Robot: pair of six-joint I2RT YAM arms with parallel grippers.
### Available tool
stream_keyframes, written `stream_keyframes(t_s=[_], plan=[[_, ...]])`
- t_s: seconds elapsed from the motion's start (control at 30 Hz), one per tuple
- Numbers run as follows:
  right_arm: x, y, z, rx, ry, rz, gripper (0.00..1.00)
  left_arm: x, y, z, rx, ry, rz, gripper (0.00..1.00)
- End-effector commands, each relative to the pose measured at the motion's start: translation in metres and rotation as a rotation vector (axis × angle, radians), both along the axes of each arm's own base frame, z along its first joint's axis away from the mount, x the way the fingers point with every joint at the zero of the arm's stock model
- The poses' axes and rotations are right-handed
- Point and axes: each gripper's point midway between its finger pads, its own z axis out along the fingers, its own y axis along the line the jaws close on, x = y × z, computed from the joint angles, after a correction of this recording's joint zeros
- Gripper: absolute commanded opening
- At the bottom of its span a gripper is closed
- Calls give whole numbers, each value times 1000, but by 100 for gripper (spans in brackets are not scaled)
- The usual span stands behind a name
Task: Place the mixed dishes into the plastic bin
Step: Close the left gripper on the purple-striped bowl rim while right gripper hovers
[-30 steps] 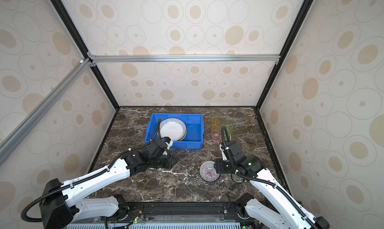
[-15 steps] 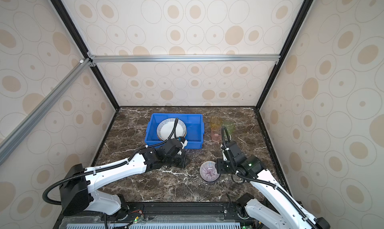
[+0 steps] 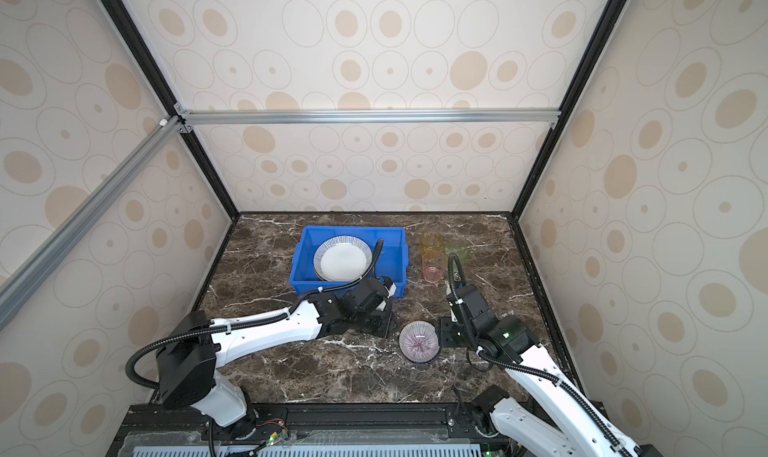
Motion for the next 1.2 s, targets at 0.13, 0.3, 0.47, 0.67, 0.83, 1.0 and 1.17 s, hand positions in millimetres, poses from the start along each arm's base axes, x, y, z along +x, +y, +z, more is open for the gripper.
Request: stream_keyframes(t_s=[0.13, 0.3, 0.47, 0.67, 0.83, 1.0, 1.17], plan=[[-4, -3, -11, -31, 30, -3, 50, -10, -23, 0, 8, -1, -76, 34], [-4, -2, -12, -30, 37, -2, 50, -12, -28, -5, 24, 4, -90, 34], [-4, -2, -13, -29, 40, -5, 50, -12, -32, -14, 54, 8, -101, 34], [-5, -3, -14, -29, 42, -5, 50, -11, -34, -22, 96, 6, -111, 34], [-6, -2, -16, -24, 46, -3, 50, -10, -31, -28, 132, 2, -111, 32], [-7, -1, -17, -22, 51, 1, 50, -8, -30, -28, 143, -6, -107, 27], [-6, -1, -16, -22, 51, 2, 50, -8, -30, -28, 149, -9, -108, 23]])
